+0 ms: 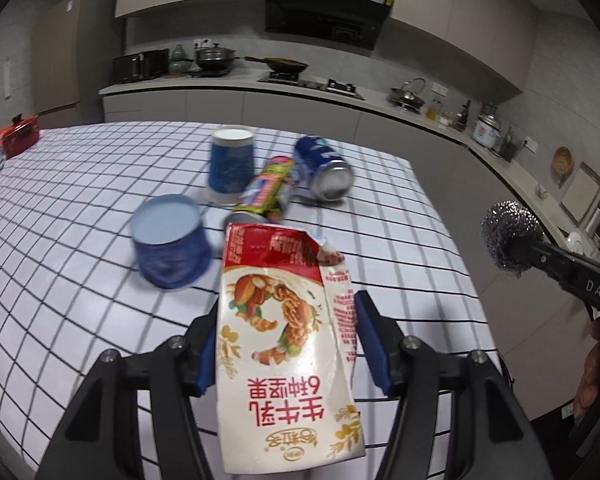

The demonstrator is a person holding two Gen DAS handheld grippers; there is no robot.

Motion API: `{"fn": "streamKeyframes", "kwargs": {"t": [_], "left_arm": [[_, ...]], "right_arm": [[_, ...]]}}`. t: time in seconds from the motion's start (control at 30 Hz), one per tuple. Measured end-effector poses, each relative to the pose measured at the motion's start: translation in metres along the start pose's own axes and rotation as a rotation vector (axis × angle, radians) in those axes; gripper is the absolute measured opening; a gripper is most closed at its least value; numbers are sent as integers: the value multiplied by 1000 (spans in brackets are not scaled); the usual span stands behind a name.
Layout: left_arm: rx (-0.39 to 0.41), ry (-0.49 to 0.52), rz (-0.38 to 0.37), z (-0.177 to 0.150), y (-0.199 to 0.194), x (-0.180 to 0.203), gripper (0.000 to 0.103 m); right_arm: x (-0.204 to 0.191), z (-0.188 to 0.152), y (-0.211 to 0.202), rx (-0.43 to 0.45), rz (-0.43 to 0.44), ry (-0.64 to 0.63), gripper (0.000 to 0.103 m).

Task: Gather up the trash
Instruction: 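Carry carton and scouring pad over the bin and open both tools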

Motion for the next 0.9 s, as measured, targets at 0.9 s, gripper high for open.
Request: {"fn": "streamKeyframes", "kwargs": {"t": [0.9], "left_arm": [[-140,258,-295,-71,34,294,60]], "right_arm": [[249,-109,-81,-76,-198,194,30]]}}
Point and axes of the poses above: each gripper's, at about its wrist camera, not at the fingertips, and y roughly the way its jaws point, x to its right, z to its top, the point moved 9 cm from there along y, roughly the way its jaws point, and after that the axes turned 2 degrees about y, right-handed, at the moved point
